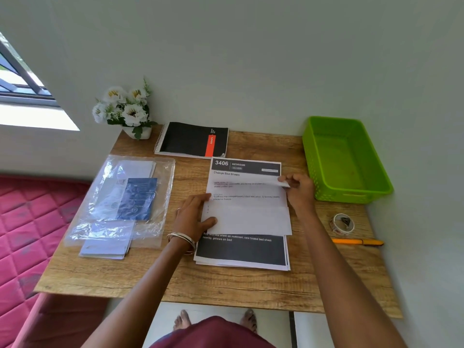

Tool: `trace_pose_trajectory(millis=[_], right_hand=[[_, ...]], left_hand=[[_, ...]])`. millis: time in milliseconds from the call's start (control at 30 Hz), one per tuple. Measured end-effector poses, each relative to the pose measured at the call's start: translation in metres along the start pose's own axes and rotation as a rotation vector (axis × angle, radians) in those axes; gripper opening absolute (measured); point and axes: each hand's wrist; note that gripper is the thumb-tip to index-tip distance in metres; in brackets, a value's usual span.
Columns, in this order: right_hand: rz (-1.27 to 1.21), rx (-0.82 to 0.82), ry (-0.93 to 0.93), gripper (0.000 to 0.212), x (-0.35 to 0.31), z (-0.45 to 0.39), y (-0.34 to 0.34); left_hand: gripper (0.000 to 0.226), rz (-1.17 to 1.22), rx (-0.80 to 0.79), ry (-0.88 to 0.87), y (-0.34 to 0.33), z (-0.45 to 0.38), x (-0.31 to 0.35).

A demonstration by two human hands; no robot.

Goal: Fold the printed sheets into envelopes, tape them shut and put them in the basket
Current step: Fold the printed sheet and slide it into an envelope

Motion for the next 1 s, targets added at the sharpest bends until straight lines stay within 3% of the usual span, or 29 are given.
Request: trace_pose_trajectory(millis=[200,367,467,700,1000], right_hand=[[0.512,-0.346,0.305,0.052,0.016,0.013,0.015],[0.868,-0.480,0.221,0.051,-0.007,0.029,0.005],[0.865,-0.516,0.329,0.035,-0.026,0.042,-0.025],[0.731,-0.791,0.464,0.053,-0.047,0.061,-0.100],[0.827,-0.629,0.264,0.054,-0.003,0.046,-0.029]], left_hand=[[0.103,0.015,-0.013,0.061,-0.001,0.000,0.009],[0.065,-0.372,-0.158,-0.123,0.004,-0.006,0.002],[0.058,-0.456,-0.223,-0.140,0.008,-0.009,0.003],[0.054,-0.580,-0.298,-0.138,0.016,-0.019,0.015],[0.057,-0.605,-0.327,-0.118,0.018,-0.023,0.018]])
Point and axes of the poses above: each hand's wrist, its own z-axis away from the middle knuckle, its own y-axis out of the back of the hand, x = y × z, and after that the axes turned 8 degrees about y, right-handed
